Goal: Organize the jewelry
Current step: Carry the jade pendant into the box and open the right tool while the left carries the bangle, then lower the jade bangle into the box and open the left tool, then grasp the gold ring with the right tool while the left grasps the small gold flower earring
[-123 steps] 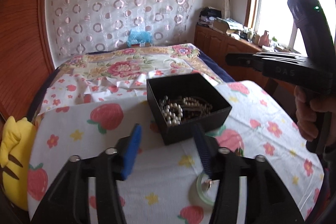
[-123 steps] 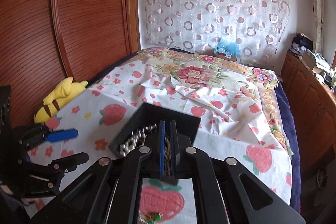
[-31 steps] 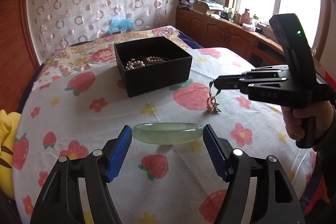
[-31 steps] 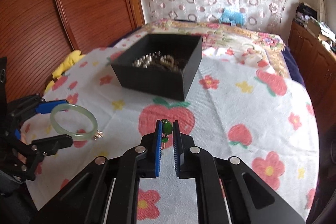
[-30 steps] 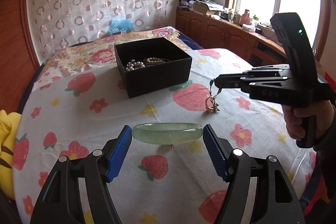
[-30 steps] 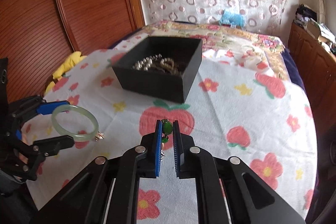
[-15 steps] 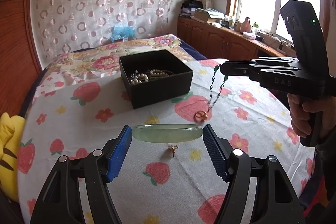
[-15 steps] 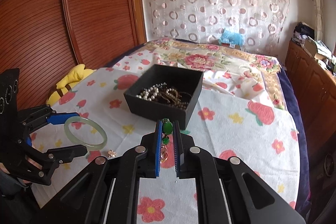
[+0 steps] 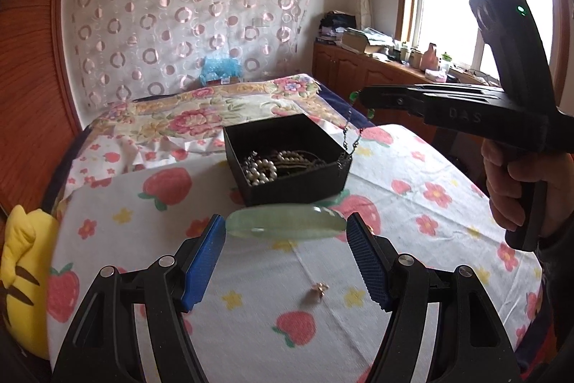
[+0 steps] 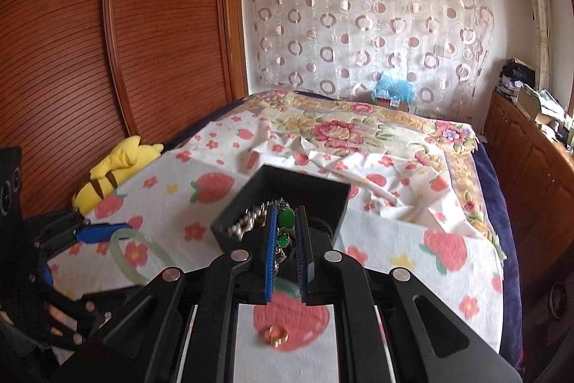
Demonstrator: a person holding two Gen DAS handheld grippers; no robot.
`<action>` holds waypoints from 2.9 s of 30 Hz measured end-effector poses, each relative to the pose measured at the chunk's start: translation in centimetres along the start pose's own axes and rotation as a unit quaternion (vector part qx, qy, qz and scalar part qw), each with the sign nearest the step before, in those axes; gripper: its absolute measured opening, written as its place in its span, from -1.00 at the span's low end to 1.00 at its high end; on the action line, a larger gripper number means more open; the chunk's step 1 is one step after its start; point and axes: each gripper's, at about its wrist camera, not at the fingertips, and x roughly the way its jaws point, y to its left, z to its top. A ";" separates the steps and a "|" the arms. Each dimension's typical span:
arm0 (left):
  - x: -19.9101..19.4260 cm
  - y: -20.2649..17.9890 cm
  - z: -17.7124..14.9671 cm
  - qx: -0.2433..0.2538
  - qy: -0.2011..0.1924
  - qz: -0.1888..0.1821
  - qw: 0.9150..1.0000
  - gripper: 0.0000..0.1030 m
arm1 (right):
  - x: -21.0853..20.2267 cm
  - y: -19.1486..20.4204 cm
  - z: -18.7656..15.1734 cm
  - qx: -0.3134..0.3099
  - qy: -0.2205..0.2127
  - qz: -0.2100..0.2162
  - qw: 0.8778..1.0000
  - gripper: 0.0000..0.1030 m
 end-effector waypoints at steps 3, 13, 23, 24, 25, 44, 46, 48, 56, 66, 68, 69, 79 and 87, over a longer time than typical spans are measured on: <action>0.1 0.4 0.6 -0.003 -0.002 0.002 1.000 0.28 | 0.8 -0.3 1.1 0.004 -0.001 -0.003 1.000 -0.78; 2.1 2.1 2.4 -0.011 0.013 0.011 1.000 -0.32 | 5.0 -1.2 1.8 0.027 0.028 -0.004 0.999 -0.78; 8.5 4.7 -1.6 -0.024 0.113 0.030 0.993 -0.26 | 5.8 -1.6 0.5 0.032 0.037 0.000 0.999 -0.78; 9.0 4.9 -1.8 -0.029 0.119 0.026 0.992 -0.24 | 5.8 -1.5 0.4 0.032 0.038 0.000 0.999 -0.78; 9.7 5.1 -1.9 -0.037 0.126 0.018 0.991 -0.22 | 5.8 -1.5 0.4 0.030 0.038 0.000 0.999 -0.78; 3.1 2.8 1.6 -0.017 0.034 0.024 0.999 -0.88 | 6.6 -1.8 -0.3 0.025 0.048 0.005 0.999 -0.75; 2.6 2.4 2.5 -0.020 0.022 0.026 0.999 -0.88 | 6.6 -1.8 -0.4 0.026 0.048 0.000 0.999 -0.55; 2.5 2.4 3.4 -0.022 0.014 0.030 0.999 -0.88 | 6.4 -1.9 -0.2 0.030 0.045 0.003 0.999 -0.51; 4.8 2.5 6.0 -0.024 0.013 0.042 0.999 -0.88 | 5.0 -3.2 -1.1 0.042 0.038 -0.002 0.998 -0.51; 10.0 2.1 7.6 -0.026 0.036 0.055 0.997 -0.87 | 3.0 -4.5 -4.6 0.041 0.045 -0.007 0.998 -0.50; 10.6 1.9 7.8 -0.027 0.037 0.056 0.997 -0.87 | 2.6 -4.4 -5.1 0.039 0.046 -0.005 0.998 -0.50; 10.5 1.9 7.8 -0.028 0.038 0.054 0.997 -0.86 | 2.5 -4.4 -5.3 0.038 0.047 -0.004 0.998 -0.50; 7.8 0.9 5.5 -0.006 0.042 0.043 0.998 -0.49 | 2.4 -1.9 -8.5 0.009 0.075 0.018 0.997 -0.50; 4.9 0.9 0.7 0.001 0.056 0.033 0.998 -0.47 | 3.8 0.5 -10.3 -0.021 0.114 0.037 0.993 -0.39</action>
